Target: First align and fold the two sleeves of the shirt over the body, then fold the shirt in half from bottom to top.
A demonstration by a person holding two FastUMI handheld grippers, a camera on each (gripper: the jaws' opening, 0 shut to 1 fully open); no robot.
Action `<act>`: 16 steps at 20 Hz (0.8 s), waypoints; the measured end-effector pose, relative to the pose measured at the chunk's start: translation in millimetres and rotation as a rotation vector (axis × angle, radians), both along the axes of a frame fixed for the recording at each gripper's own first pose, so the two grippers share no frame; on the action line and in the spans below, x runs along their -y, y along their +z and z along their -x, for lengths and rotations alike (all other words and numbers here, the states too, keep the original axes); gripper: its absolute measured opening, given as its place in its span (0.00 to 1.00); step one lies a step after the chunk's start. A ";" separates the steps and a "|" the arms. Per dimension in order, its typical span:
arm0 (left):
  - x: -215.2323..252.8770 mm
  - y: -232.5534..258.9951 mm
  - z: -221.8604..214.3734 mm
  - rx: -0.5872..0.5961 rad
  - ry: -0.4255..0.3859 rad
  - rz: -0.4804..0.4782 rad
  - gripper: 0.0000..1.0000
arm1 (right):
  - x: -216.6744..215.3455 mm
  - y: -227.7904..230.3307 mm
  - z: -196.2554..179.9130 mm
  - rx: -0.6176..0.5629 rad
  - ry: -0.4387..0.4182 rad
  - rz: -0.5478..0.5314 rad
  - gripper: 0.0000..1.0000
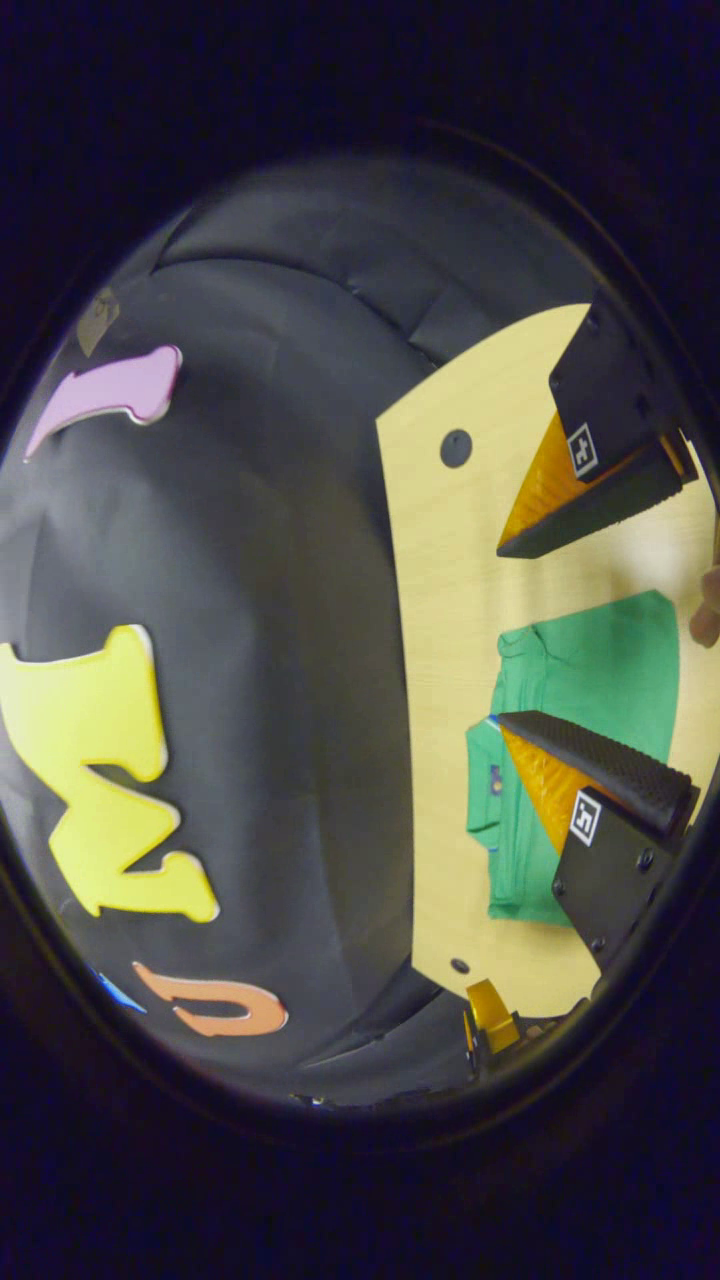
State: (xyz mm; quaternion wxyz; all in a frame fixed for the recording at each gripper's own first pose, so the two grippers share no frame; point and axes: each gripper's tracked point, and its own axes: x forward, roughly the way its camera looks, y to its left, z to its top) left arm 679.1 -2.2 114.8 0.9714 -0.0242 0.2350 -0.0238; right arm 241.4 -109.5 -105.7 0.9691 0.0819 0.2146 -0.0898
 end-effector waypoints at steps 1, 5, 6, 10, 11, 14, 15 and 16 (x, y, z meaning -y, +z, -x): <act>-4.4 16.8 18.1 0.019 0.002 0.006 0.96 | -3.3 17.0 18.8 0.034 -0.009 0.002 0.97; -15.5 76.9 86.2 0.126 -0.008 -0.024 0.98 | -13.2 69.8 90.2 0.131 -0.035 0.042 0.93; -15.1 90.2 100.0 0.151 -0.017 -0.033 0.98 | -16.2 80.6 107.1 0.154 -0.036 0.060 0.96; -6.8 123.5 156.0 0.230 -0.068 -0.088 0.97 | -39.6 113.0 166.7 0.239 -0.019 0.061 0.96; -7.9 128.7 169.0 0.244 -0.064 -0.085 0.98 | -42.1 115.4 178.4 0.253 -0.016 0.067 0.96; -13.0 132.0 202.3 0.262 -0.028 -0.030 0.97 | -48.4 117.5 209.5 0.281 -0.012 0.085 0.93; -17.3 131.2 210.5 0.266 -0.013 -0.017 0.97 | -51.2 116.4 218.6 0.285 -0.012 0.079 0.93; -18.6 129.9 217.3 0.268 -0.002 -0.002 0.97 | -53.6 114.0 226.5 0.287 -0.012 0.071 0.93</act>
